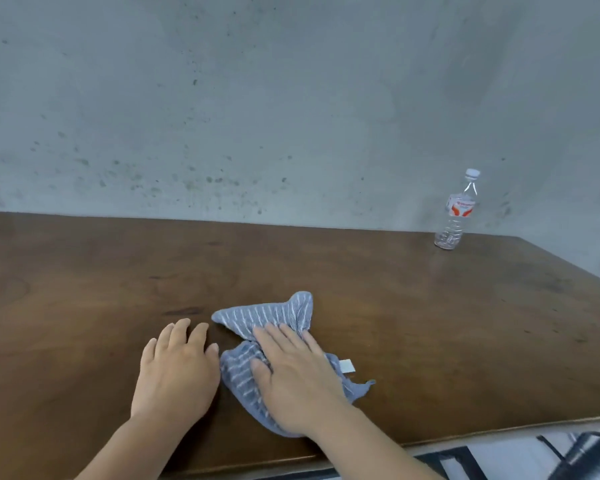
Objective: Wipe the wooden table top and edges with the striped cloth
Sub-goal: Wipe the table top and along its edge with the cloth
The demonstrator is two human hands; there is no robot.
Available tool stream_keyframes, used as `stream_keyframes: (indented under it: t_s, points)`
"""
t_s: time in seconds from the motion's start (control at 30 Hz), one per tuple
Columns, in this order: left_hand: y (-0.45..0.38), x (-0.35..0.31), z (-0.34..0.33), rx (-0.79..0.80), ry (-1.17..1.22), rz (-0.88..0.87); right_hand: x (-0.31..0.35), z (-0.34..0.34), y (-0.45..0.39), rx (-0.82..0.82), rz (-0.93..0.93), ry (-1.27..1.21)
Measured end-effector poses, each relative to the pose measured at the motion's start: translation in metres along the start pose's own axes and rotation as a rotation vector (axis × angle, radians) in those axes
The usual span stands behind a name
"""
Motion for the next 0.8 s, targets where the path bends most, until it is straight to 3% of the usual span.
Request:
stream_keyframes:
  t_s: [0.13,0.33,0.5,0.6,0.73,0.8]
  points:
    - [0.019,-0.058,-0.011,0.003,0.057,-0.006,-0.098,0.018,0.051,-0.009,-0.119,0.029]
    - [0.033,-0.088,-0.025,-0.027,-0.038,-0.015,-0.279,0.048,0.115,-0.034,-0.558,0.050]
    - [0.035,-0.089,-0.022,-0.043,-0.014,-0.004,-0.284,0.040,0.078,-0.111,-0.782,0.046]
    - [0.035,-0.090,-0.022,-0.049,-0.002,0.005,-0.227,0.031,0.038,-0.090,-0.638,0.020]
    - [0.031,-0.086,-0.025,-0.033,0.005,0.072,-0.114,0.017,0.021,-0.016,-0.049,-0.032]
    - [0.032,-0.093,-0.029,-0.044,0.022,0.117,-0.096,0.019,0.042,-0.007,0.171,-0.032]
Point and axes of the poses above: each hand's wrist, its own y-axis away from the middle knuckle, its own z-axis out of the back of the hand, x = y × z, the point moved 7 cm from there along -y, towards the middle knuckle, and after that the axes turned 10 degrees about z, right-handed, at the moved point
